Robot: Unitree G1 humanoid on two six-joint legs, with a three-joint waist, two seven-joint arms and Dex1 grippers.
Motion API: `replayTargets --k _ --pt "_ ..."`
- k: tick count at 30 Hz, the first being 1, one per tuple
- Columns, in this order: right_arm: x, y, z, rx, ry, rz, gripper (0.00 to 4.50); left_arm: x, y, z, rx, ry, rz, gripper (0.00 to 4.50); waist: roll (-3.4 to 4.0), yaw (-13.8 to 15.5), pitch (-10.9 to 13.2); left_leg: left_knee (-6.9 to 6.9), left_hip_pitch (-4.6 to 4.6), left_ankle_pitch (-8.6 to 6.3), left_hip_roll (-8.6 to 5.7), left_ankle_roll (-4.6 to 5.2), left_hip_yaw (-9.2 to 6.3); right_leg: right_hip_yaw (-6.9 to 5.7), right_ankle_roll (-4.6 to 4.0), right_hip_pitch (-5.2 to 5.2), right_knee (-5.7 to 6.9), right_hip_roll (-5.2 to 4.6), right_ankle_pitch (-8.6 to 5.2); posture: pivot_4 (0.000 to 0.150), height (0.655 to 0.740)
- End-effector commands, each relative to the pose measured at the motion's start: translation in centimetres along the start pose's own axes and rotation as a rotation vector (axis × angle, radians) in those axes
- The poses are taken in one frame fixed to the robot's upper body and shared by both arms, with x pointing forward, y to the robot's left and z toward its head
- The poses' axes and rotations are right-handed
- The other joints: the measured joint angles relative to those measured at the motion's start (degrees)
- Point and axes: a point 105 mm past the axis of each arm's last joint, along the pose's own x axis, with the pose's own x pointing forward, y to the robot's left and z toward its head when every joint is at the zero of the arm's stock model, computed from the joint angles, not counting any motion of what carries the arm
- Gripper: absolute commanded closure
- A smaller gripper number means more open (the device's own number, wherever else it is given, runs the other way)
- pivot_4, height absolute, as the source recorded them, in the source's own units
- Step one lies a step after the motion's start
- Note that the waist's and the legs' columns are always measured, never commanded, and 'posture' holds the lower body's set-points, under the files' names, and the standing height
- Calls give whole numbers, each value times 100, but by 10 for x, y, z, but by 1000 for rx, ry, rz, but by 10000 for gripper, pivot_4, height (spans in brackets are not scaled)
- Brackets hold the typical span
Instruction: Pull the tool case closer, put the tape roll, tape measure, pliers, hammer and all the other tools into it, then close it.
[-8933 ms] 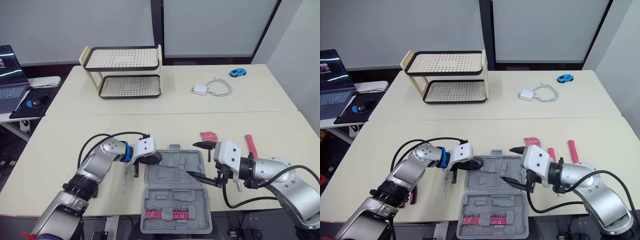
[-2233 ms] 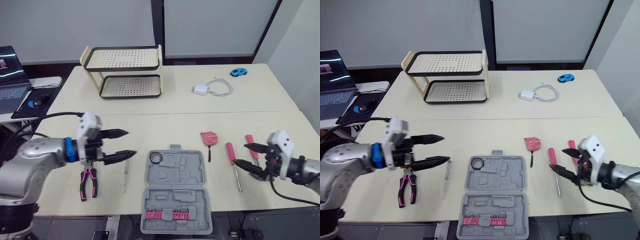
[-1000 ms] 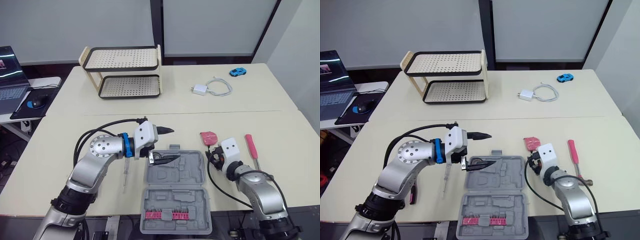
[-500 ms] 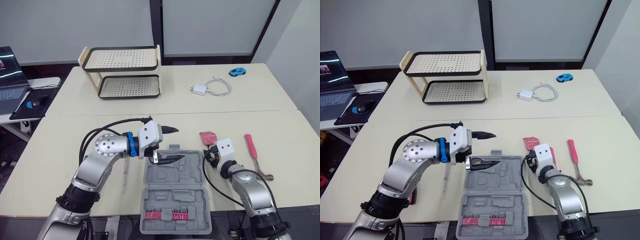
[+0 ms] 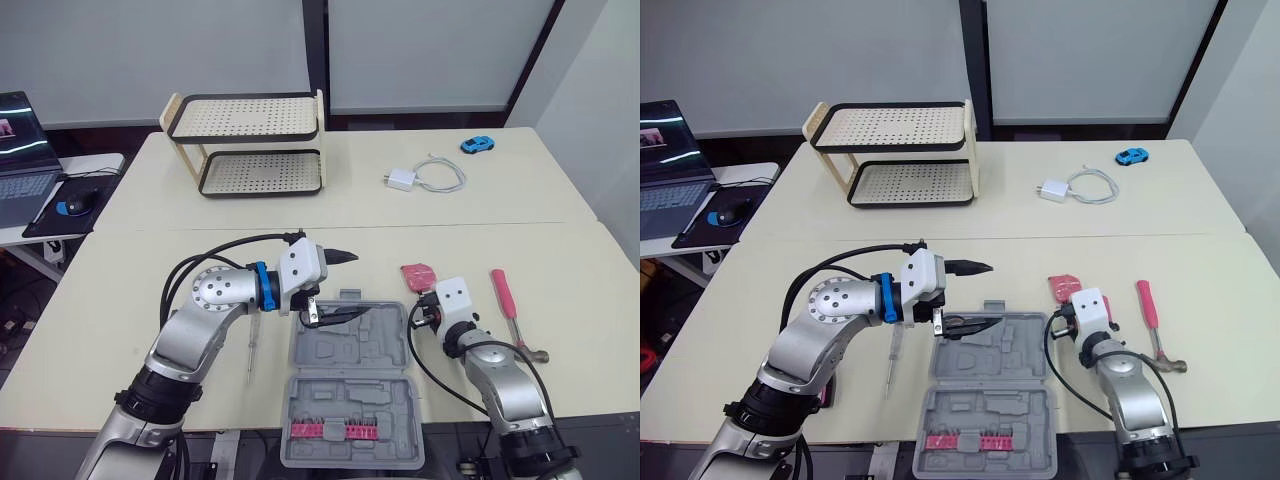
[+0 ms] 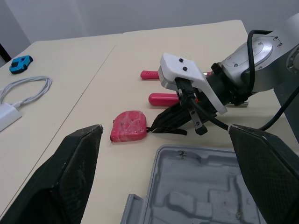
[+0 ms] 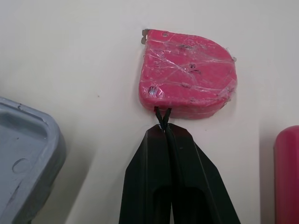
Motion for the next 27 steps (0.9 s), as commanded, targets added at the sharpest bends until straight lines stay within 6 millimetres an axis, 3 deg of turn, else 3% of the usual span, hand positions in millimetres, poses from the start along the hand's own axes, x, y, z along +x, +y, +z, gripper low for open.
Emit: replayTargets --k 1,15,27 --pt "-13 -6 0 21 -3 -3 44838 2 -6 8 4 -27 -31 0 0 0 0 0 0 0 0 0 0 0 0 0 0 0 0 1500 7400" --pt "-69 19 -17 46 98 219 44838 -8 -44 0 -92 2 -229 0 1 -3 -1 -1 2 -5 8 9 -4 1 0 2 -1 10 0 1500 7400" --pt "-109 31 -24 121 195 269 44838 -11 -56 -2 -130 15 -264 0 1 5 -1 -1 0 -6 9 10 -6 2 0 4 -6 10 -1 1500 7400"
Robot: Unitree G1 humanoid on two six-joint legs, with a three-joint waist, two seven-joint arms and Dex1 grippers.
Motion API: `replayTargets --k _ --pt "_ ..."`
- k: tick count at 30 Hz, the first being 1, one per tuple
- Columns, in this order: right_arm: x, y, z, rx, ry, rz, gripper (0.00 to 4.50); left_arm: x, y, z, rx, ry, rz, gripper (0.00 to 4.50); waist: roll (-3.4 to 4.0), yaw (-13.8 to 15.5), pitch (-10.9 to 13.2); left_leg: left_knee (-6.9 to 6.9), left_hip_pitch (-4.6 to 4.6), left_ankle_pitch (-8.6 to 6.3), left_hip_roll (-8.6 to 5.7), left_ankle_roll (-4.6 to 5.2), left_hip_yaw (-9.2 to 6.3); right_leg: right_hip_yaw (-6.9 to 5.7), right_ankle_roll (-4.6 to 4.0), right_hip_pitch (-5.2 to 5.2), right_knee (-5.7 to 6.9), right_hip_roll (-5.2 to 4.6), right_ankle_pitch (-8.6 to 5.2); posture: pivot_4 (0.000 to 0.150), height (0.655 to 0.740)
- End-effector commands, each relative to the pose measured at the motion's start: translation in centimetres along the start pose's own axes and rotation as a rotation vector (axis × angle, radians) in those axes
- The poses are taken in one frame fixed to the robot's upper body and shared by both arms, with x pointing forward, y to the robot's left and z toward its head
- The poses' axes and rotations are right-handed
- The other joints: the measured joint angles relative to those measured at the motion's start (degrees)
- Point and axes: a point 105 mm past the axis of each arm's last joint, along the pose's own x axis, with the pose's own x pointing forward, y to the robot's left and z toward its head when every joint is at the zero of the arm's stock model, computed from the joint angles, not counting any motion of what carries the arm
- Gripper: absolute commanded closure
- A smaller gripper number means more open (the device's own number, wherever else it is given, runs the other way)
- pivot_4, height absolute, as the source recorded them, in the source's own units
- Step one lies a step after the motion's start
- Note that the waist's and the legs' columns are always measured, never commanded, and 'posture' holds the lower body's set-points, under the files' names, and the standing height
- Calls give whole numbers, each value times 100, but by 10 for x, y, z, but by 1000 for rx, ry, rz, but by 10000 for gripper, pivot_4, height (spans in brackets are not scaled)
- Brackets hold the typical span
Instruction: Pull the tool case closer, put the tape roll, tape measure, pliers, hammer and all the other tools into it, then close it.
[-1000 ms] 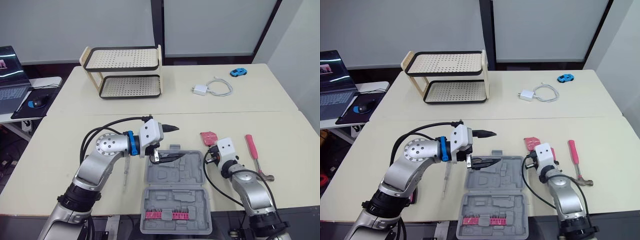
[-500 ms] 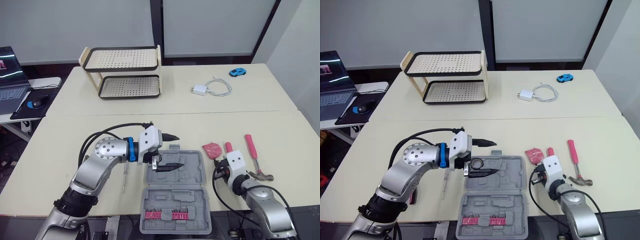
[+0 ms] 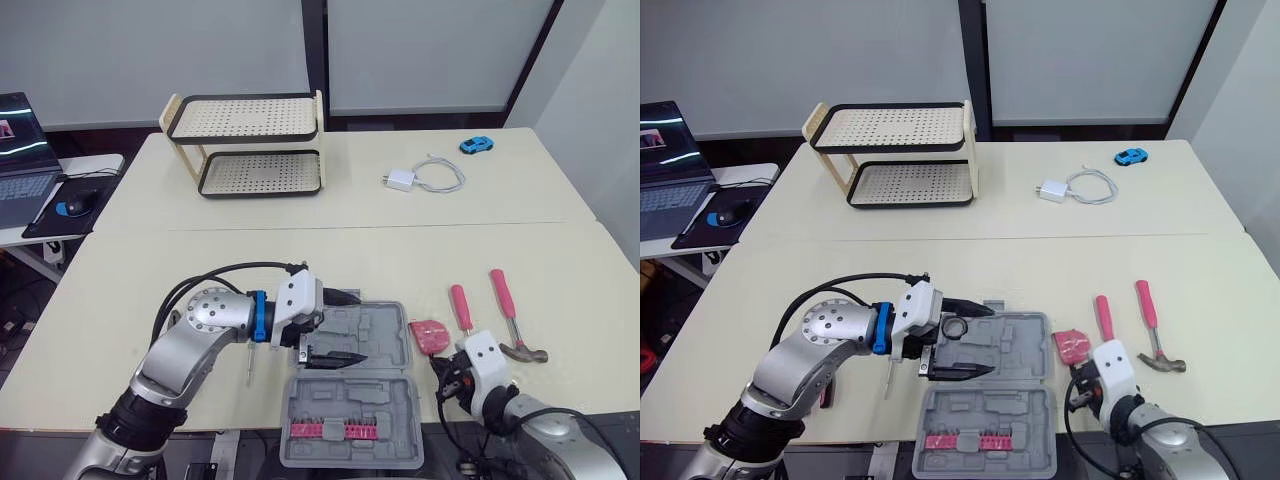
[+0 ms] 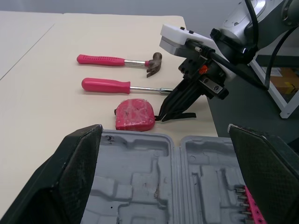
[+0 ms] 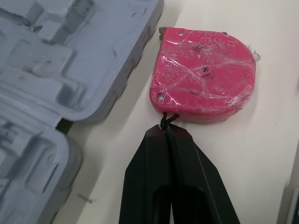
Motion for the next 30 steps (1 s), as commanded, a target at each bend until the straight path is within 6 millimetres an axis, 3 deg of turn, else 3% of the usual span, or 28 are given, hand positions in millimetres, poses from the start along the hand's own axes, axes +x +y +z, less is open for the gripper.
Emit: replayTargets --k 1,6,14,25,30 --pt "-11 5 8 -4 -16 20 44838 2 -11 7 16 -14 -51 0 0 8 0 0 0 0 0 0 0 0 0 0 -1 0 0 1500 7400" --pt "-24 4 7 29 5 7 44838 1 -12 8 12 -11 -56 0 0 17 0 0 0 0 -1 0 -1 -1 0 2 -3 0 0 1500 7400" --pt "-47 20 0 61 72 44 44838 0 -29 7 -51 -6 -133 0 -1 22 -1 -3 -3 -1 3 1 -8 -5 0 4 -11 3 0 1500 7400" --pt "-60 26 -8 85 162 41 44838 -4 -43 4 -94 16 -172 0 0 18 -3 -3 -2 -1 2 1 -6 0 0 7 -14 5 -1 1500 7400" --pt "-55 27 -12 100 191 48 44838 -4 -46 4 -105 19 -173 0 0 17 -3 -2 -2 -1 3 2 -5 1 0 8 -16 5 -1 1500 7400"
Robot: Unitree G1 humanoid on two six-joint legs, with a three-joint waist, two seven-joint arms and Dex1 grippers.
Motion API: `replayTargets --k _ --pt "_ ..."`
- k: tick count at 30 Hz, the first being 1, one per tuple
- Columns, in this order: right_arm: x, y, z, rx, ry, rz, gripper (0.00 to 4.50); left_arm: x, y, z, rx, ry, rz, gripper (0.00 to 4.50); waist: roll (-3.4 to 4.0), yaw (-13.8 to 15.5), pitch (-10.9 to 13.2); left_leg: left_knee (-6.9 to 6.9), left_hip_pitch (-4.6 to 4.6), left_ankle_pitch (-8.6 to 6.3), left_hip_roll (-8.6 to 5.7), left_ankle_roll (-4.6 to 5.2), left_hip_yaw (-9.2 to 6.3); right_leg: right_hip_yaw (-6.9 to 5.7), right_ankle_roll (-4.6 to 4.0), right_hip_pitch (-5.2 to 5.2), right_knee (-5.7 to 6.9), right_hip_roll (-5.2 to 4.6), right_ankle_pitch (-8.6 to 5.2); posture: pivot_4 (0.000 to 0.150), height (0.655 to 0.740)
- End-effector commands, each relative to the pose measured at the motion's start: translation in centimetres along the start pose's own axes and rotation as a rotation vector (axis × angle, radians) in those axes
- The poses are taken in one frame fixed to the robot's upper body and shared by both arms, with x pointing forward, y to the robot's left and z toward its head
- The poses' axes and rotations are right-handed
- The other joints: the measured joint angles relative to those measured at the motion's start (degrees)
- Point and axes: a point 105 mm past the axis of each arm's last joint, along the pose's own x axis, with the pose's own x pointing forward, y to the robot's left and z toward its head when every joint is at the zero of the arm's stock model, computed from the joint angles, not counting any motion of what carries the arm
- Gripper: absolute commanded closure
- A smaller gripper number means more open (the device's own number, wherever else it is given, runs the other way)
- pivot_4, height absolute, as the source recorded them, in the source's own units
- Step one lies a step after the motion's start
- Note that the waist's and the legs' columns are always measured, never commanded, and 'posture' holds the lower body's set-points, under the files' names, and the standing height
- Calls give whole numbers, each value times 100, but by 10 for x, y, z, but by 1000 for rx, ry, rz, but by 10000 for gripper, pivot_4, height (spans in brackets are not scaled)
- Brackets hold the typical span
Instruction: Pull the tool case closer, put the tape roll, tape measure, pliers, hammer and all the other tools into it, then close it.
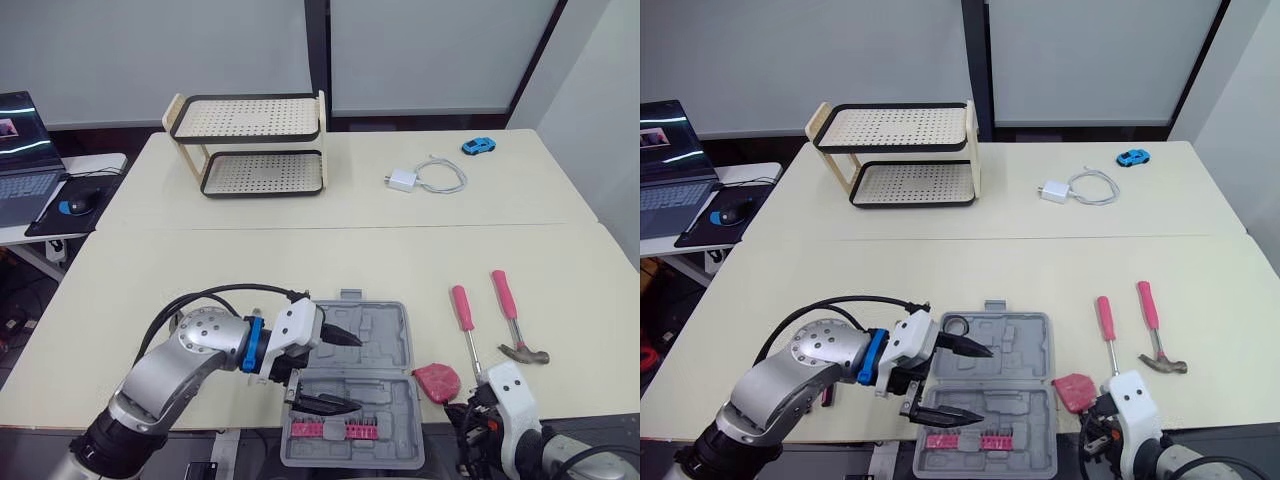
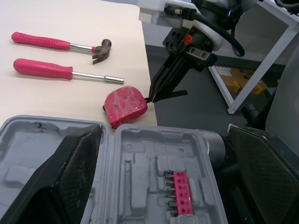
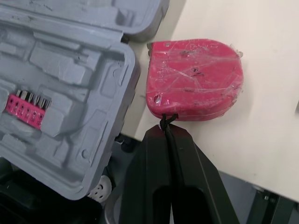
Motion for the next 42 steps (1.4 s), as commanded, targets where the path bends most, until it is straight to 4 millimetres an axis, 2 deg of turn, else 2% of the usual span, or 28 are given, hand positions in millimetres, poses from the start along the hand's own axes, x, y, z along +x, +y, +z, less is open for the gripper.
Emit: replayTargets --k 1,8,21,30,33,37,42 --pt "2 3 8 -13 -21 10 44838 0 -6 7 24 -10 -9 0 0 -2 0 0 0 0 0 0 0 0 0 0 0 0 0 1500 7400" --pt "8 -11 12 -24 16 17 44838 -1 -8 6 11 -1 -5 0 -1 7 -1 0 -2 0 -1 0 0 1 0 0 -1 1 0 1500 7400" --pt "9 -14 -5 -9 114 66 44838 -1 -6 4 2 0 10 0 -1 5 -1 0 -1 0 -1 1 1 1 0 4 -3 2 0 1500 7400" --pt "13 -11 -5 -30 115 133 44838 -1 -7 2 -3 8 7 0 -1 -1 -1 0 -1 0 0 1 1 1 0 4 -3 2 0 1500 7400" --pt "9 -12 2 -47 104 152 38478 -1 -6 2 -3 8 10 0 -1 0 -1 0 -1 0 0 1 2 1 0 4 -3 2 0 1500 7400" --pt "-2 -14 11 -62 102 184 25007 -1 -6 1 -3 8 12 0 -2 1 -1 1 -1 0 0 1 2 2 0 5 -4 2 0 1500 7400" --pt "-32 -20 14 -129 208 289 7774 0 -5 -1 -1 8 13 0 0 9 0 3 -2 -1 -2 2 4 1 0 10 -7 1 0 1500 7400"
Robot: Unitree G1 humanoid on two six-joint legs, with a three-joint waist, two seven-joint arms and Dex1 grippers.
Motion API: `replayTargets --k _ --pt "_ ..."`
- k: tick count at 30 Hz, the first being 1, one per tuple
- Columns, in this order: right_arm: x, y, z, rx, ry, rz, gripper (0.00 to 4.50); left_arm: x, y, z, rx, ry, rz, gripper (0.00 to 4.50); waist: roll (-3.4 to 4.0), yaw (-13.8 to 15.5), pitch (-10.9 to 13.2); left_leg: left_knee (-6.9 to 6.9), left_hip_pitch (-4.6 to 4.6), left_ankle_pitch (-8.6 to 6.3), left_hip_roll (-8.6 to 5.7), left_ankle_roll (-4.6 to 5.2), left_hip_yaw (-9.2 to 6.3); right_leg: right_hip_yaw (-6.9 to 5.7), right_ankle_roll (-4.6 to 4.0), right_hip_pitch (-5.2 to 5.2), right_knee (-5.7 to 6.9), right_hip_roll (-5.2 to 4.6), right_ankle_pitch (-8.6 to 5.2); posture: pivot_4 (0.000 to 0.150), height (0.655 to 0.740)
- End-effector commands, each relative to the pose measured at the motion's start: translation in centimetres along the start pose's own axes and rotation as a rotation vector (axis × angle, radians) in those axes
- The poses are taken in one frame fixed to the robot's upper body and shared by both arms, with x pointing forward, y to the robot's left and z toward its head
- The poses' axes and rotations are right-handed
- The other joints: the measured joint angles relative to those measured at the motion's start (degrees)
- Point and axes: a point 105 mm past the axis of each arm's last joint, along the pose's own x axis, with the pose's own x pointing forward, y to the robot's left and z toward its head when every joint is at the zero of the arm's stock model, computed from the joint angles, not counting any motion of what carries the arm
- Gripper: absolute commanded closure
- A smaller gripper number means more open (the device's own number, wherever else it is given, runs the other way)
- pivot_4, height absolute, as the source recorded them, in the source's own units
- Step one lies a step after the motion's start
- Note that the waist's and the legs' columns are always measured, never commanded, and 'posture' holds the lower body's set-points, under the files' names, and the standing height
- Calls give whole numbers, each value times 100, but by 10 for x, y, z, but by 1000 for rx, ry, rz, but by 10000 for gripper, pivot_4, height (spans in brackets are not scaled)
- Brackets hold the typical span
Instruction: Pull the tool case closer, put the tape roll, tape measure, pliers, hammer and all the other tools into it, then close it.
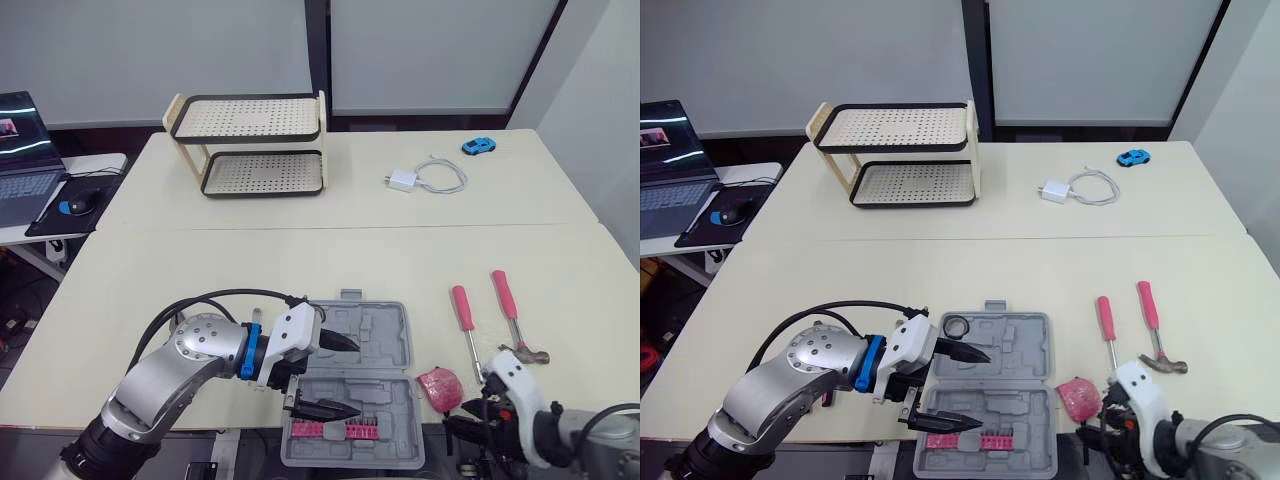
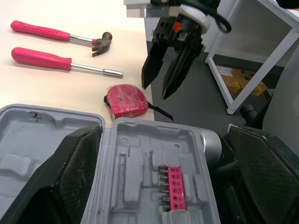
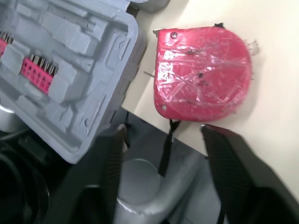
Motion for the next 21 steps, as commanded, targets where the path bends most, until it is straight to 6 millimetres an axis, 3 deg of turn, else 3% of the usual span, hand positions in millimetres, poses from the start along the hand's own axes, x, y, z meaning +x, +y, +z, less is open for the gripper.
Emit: replayTargets --k 1,2,8,17,21 --pt "-23 6 4 -50 38 92 4517 1 -2 3 30 -9 -8 0 -5 6 1 0 1 0 -1 1 0 0 0 4 -1 0 0 1500 7400" --pt "-26 4 6 -56 42 99 893 1 -1 3 32 -10 -9 0 -8 10 2 0 2 0 4 1 -4 -5 0 8 -5 2 0 1500 7400" --pt "-44 -3 25 -180 56 191 396 3 -1 1 40 -20 -11 0 -8 24 1 1 3 0 10 1 0 -2 0 12 -9 9 0 1500 7400" --pt "-42 -29 45 -868 -99 303 396 7 -4 0 85 -50 -27 0 -12 34 3 0 10 0 7 1 -1 -9 2 42 -54 5 3 1500 7400" --pt "-34 -31 51 -1055 -189 403 396 10 -7 1 150 -81 -31 0 -5 9 6 -4 20 1 13 -1 -4 -11 1 49 -55 6 4 1500 7400"
